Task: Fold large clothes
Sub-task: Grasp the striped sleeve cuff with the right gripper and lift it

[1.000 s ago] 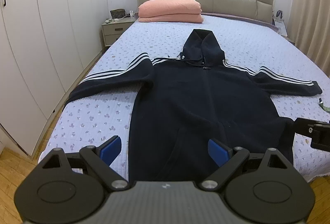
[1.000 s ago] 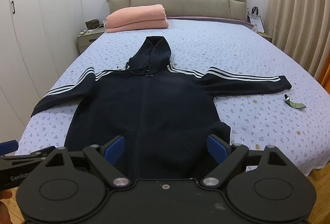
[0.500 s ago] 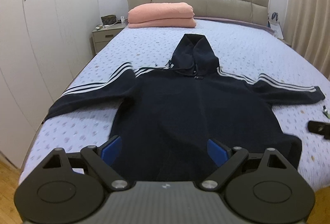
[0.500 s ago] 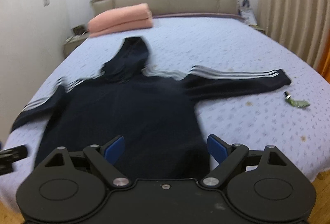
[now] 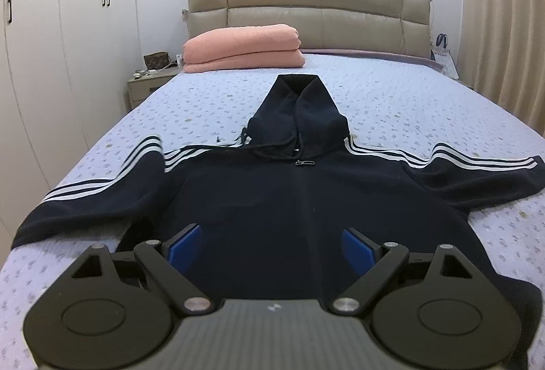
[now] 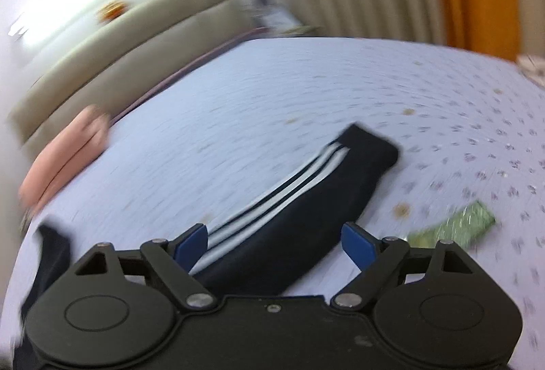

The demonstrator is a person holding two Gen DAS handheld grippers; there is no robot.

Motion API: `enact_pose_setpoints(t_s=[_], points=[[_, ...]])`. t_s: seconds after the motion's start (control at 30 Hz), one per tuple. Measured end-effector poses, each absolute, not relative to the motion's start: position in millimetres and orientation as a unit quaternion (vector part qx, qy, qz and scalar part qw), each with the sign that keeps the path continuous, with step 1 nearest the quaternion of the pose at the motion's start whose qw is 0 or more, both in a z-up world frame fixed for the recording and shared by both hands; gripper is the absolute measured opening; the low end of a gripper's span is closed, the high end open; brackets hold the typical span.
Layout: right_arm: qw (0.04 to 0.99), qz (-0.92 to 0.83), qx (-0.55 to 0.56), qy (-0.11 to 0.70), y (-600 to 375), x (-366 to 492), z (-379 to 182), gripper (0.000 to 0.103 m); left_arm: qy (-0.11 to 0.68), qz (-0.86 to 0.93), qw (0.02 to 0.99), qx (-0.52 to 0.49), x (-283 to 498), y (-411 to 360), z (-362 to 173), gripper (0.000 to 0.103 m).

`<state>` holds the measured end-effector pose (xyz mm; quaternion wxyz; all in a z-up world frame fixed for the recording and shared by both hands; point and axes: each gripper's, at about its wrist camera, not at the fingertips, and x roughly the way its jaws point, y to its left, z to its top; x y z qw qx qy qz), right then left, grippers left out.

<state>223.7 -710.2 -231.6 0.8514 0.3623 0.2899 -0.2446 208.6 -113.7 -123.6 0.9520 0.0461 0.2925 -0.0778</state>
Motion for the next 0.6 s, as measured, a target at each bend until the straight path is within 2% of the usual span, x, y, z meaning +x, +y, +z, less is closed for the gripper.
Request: enact_pose_setpoints(t_s=[0.17,0.37,0.4,0.43,0.47,0.53,0.57,0.6], points=[[0.795,-0.304,0.431,0.3,-785,262,-292,0.097,0.31,-0.073,0.947,0.046,231,-125,-152,0.09],[0.771,-0.329,0.443,0.319,-810,291,-336,0.094,0.328,-0.076,0.94,0.048,248,-131,-172,0.09],[0.774,-0.332,0.434,0.319,-810,295,-338,0.091,0.328,-0.076,0.94,0.052,249,-133,-174,0.09],[0.778,-0.334,0.422,0.323,-809,300,-339,0.079,0.328,-0.075,0.94,0.054,251,-134,-175,0.09],[0.781,-0.336,0.412,0.328,-805,304,-339,0.055,0.328,-0.076,0.94,0.054,252,-135,-177,0.09],[0.79,-0.331,0.388,0.339,-799,311,-336,0.026,0.326,-0.076,0.941,0.054,254,-137,-177,0.09],[0.796,-0.32,0.389,0.335,-796,311,-334,0.019,0.326,-0.076,0.941,0.052,257,-140,-177,0.09],[0.804,-0.309,0.39,0.325,-794,310,-330,0.019,0.325,-0.079,0.941,0.049,260,-144,-177,0.089]])
